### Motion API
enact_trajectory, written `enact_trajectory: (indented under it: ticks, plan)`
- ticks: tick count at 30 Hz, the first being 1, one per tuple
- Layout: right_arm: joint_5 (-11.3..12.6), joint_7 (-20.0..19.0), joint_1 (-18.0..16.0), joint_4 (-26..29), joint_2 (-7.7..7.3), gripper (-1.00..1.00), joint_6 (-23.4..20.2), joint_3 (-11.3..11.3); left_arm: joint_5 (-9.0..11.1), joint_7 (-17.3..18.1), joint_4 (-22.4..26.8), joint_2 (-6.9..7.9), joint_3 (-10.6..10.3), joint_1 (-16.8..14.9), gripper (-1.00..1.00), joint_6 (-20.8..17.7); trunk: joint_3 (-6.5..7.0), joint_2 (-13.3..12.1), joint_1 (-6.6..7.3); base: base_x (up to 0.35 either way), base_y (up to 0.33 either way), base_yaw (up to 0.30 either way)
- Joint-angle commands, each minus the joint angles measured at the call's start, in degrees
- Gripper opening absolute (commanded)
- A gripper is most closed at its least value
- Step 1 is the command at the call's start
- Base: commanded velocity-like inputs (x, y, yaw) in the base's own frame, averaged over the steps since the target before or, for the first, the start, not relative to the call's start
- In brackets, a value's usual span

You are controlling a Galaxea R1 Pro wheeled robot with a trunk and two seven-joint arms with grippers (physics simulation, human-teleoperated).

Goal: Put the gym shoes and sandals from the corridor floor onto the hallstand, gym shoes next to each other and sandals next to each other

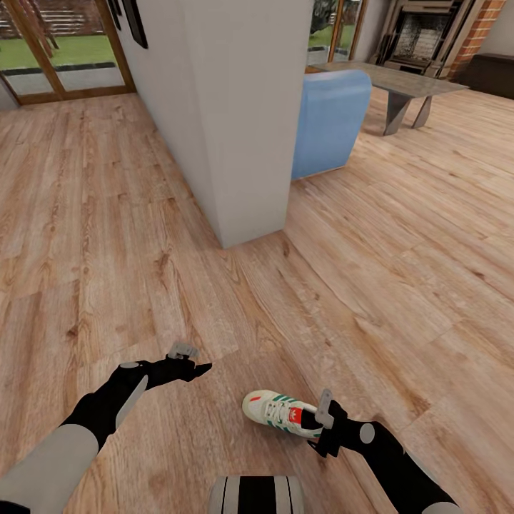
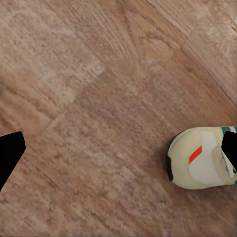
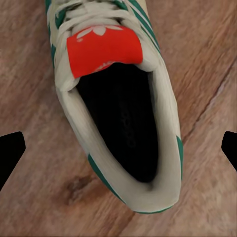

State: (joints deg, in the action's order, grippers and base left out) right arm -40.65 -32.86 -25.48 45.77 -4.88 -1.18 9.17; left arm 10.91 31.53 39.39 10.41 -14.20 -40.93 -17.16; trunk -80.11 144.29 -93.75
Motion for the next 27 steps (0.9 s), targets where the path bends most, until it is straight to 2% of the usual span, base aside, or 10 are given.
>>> enact_trajectory:
  ticks: [1, 5, 12, 20, 27]
  plan:
    - [-0.39, -0.14, -0.01, 0.12, -0.04, 1.00, -0.07, 0.13, 0.60, -0.07, 0.07, 0.06, -0.21, -0.02, 1.00, -0.51, -0.04, 0.02, 0.01, 0.000, 0.000, 0.000]
    - [-0.45, 0.19, -0.01, 0.16, -0.04, 1.00, 0.04, 0.14, 0.60, -0.07, 0.07, 0.06, -0.21, -0.02, 1.00, -0.50, -0.04, 0.02, 0.01, 0.000, 0.000, 0.000]
    - [-0.61, 3.13, -0.02, -0.05, -0.04, 1.00, 0.11, 0.28, 0.60, -0.07, 0.09, 0.05, -0.17, -0.02, 1.00, -0.55, -0.04, 0.02, 0.01, 0.000, 0.000, 0.000]
    - [-0.64, 4.01, -0.01, -0.22, -0.12, 1.00, 0.20, 0.24, 0.60, -0.07, 0.09, 0.05, -0.13, -0.09, 1.00, -0.59, -2.17, 0.12, -0.20, 0.000, 0.000, 0.000]
    - [-0.58, 4.16, -0.01, -0.12, -0.13, 1.00, 0.21, 0.23, 0.60, -0.07, 0.07, 0.05, -0.13, -0.11, 1.00, -0.59, -2.47, 0.12, -0.20, 0.000, 0.000, 0.000]
